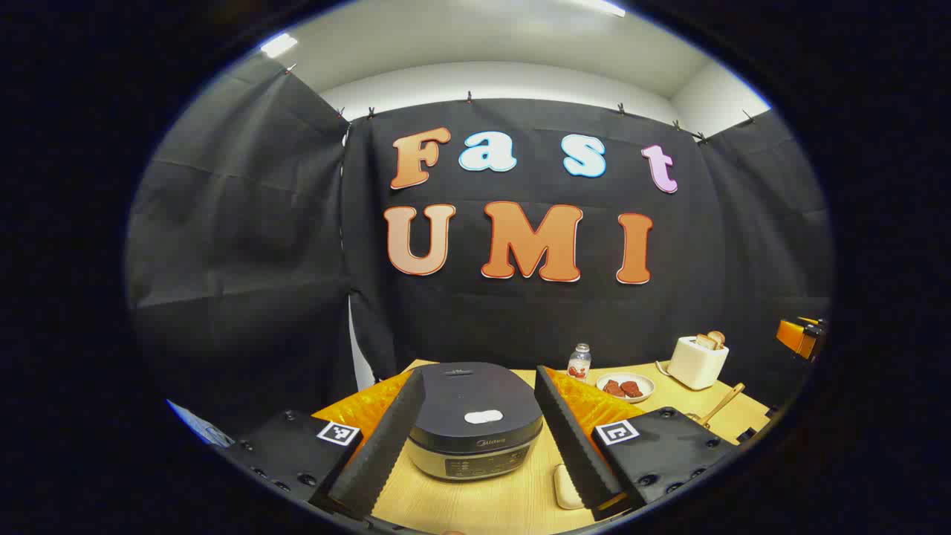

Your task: Close the left gripper, press the button to open the rice cooker; take a wooden spoon from the chopstick holder with the right hand, scoop a spoonful of rice and pour it into the rice cooker, then put the wooden spoon back into the chopstick holder.

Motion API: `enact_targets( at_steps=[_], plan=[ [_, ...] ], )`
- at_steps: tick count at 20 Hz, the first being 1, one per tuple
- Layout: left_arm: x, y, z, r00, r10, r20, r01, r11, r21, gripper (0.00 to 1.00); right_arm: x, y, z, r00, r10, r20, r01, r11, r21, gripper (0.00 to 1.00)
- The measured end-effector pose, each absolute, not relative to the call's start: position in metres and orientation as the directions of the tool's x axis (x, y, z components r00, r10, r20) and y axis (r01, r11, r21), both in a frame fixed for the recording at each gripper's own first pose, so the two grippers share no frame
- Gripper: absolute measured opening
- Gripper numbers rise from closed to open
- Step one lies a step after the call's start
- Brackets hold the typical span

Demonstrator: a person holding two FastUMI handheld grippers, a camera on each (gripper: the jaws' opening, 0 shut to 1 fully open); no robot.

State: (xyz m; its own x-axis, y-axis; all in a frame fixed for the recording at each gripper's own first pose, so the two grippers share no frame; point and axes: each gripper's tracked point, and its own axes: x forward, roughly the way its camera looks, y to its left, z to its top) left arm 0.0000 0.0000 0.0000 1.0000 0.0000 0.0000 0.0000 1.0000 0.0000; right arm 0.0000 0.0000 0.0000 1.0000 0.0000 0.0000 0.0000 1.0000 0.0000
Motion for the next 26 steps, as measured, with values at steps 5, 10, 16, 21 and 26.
enact_targets(
  at_steps=[5, 10, 16, 21, 26],
  plan=[
    [-0.004, -0.014, 0.014, 1.000, -0.009, 0.022, 0.008, 0.999, 0.034, 1.00, 0.000, -0.005, 0.007, 1.000, 0.020, -0.002, -0.020, 1.000, 0.002, 0.94],
    [-0.006, -0.038, 0.020, 0.999, -0.040, 0.026, 0.039, 0.999, 0.027, 0.97, 0.004, -0.012, 0.008, 1.000, 0.019, -0.003, -0.018, 1.000, 0.016, 0.94],
    [-0.003, -0.048, 0.020, 0.999, -0.047, 0.018, 0.047, 0.999, 0.020, 0.98, 0.005, -0.017, 0.006, 0.999, 0.032, -0.014, -0.032, 0.999, -0.009, 0.94],
    [-0.002, -0.043, 0.011, 1.000, -0.021, -0.011, 0.021, 0.999, 0.031, 0.99, 0.009, -0.018, 0.000, 0.999, 0.043, -0.025, -0.043, 0.999, -0.008, 0.94],
    [0.000, -0.043, 0.014, 1.000, -0.018, -0.016, 0.018, 1.000, 0.003, 0.99, 0.012, -0.019, 0.000, 0.998, 0.048, -0.029, -0.049, 0.999, -0.011, 0.94]
  ],
)
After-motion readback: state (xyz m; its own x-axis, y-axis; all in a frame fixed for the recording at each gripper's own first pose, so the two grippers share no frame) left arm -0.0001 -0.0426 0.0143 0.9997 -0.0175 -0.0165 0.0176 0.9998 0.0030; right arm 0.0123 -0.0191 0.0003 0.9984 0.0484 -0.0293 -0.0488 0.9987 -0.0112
